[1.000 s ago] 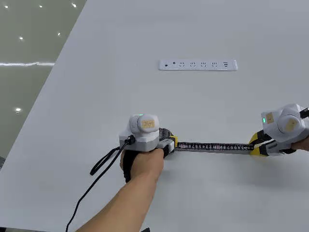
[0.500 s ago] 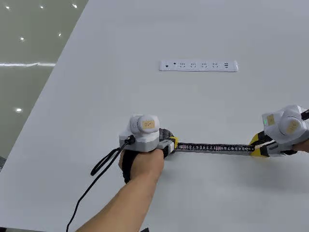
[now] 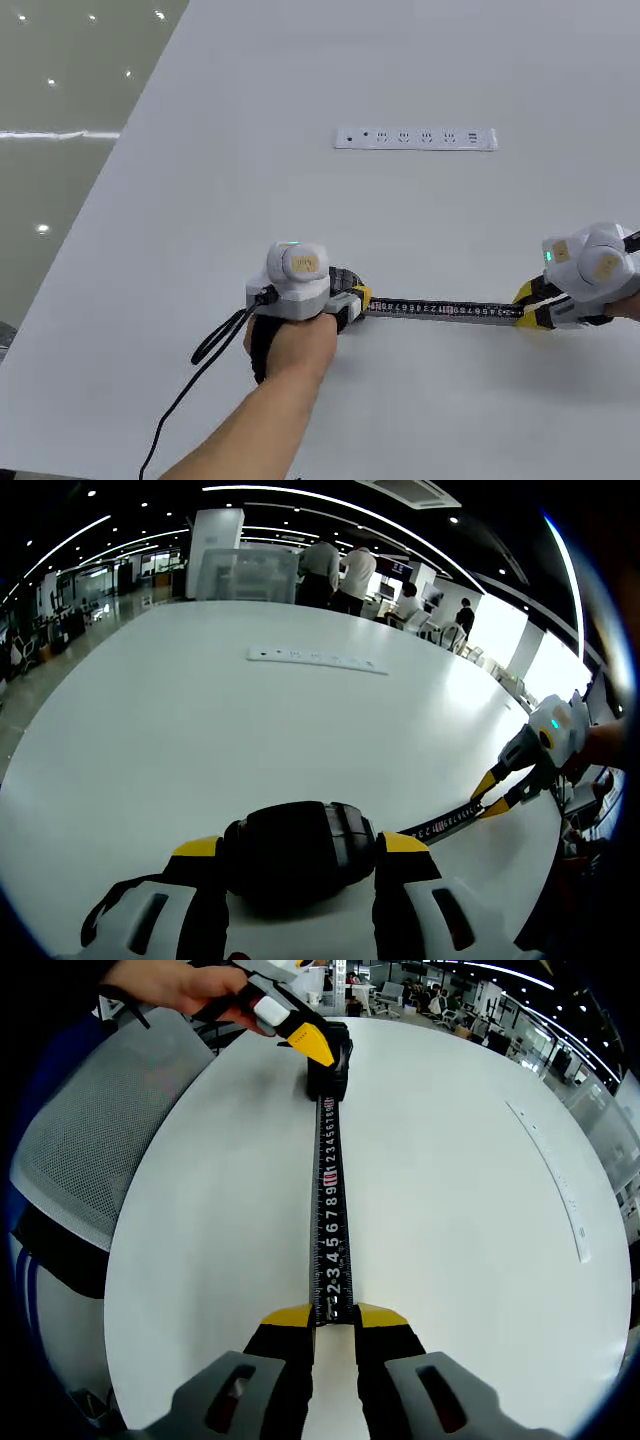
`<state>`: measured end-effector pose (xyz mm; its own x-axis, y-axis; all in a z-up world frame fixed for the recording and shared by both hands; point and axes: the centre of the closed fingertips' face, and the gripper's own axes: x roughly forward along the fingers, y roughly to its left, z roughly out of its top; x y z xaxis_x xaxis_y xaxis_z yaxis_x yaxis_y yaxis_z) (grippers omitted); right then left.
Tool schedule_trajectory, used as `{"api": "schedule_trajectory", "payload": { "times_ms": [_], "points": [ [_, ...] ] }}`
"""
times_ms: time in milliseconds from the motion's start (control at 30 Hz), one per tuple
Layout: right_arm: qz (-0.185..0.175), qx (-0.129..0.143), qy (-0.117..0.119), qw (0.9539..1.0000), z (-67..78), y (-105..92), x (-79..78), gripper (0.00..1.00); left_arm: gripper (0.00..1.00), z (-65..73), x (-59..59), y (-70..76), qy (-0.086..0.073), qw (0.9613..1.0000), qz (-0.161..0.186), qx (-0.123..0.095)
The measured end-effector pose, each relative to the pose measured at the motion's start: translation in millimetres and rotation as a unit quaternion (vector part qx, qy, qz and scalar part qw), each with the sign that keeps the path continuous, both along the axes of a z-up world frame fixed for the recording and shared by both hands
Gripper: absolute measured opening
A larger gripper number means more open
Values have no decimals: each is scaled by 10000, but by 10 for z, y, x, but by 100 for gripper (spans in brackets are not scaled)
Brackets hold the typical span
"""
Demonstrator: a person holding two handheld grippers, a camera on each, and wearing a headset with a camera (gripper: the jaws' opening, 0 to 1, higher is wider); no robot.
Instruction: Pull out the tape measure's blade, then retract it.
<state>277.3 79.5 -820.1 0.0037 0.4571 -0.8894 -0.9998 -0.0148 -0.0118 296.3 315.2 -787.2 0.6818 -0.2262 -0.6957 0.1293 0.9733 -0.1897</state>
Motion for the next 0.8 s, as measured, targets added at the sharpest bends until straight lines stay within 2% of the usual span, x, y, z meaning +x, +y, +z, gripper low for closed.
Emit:
{"api": "schedule_trajectory", "payload": {
  "times_ms": [167, 800],
  "points": [
    [63, 59, 7, 10000, -2, 116, 3, 11, 54, 2, 3, 2, -10, 10000, -14, -18],
    [97, 149, 81, 9998, -1, 296, 18, 11, 54, 1, -2, -1, 12, 10000, -23, -68]
  ]
}}
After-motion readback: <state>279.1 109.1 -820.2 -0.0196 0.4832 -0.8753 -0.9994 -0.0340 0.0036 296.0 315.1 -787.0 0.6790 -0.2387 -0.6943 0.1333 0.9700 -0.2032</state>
